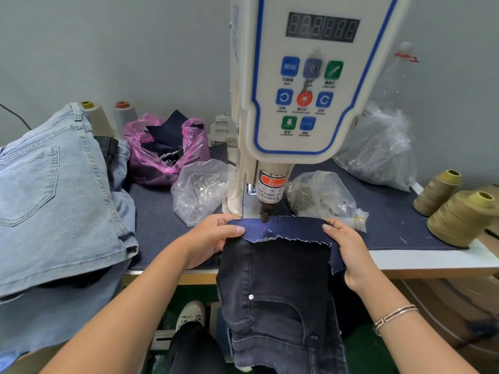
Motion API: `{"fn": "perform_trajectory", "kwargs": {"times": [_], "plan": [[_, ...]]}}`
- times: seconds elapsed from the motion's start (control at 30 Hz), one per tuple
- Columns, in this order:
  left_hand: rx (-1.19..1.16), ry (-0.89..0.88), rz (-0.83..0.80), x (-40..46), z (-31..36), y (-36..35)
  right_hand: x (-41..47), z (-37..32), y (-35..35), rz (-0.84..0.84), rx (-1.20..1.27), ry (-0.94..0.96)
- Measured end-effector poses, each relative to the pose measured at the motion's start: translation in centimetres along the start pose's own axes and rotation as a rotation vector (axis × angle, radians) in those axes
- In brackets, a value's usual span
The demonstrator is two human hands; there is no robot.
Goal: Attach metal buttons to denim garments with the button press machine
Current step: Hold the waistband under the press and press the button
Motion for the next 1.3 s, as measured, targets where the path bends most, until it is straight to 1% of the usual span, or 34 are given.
{"fn": "perform_trajectory", "kwargs": {"times": [0.27, 0.67, 0.87, 1.0, 1.17, 1.3], "plan": [[-0.022, 0.001, 0.012, -0.1, 0.2, -0.2, 0.0, 0.0, -0.1, 0.007, -0.001, 0.007], [0.027, 0.025, 0.042, -0.1, 0.1, 0.1, -0.2, -0.1, -0.1, -0.004, 0.005, 0.011], [0.057, 0.046, 0.089, 0.0, -0.1, 0.2, -0.3, -0.3, -0.3, -0.003, -0.015, 0.025], [0.077, 0.018, 0.041, -0.1, 0.2, 0.0, -0.5, -0.4, -0.4, -0.006, -0.005, 0.036], [0.103, -0.034, -0.002, -0.3, 0.4, -0.2, -0.7, -0.4, -0.6, -0.071, 0.016, 0.026], [0.187, -0.058, -0.047, -0.4, 0.9, -0.2, -1.1, -0.9, -1.0, -0.205, 0.066, 0.004]]}}
Point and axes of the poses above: each hand's wrist, its own x-axis towards the middle knuckle, its own y-axis out of the back of the hand, z = x × y, the point moved 4 cm from there along x, towards the middle knuckle, and after that the axes turned 3 degrees about -z, right-handed, at the moved point
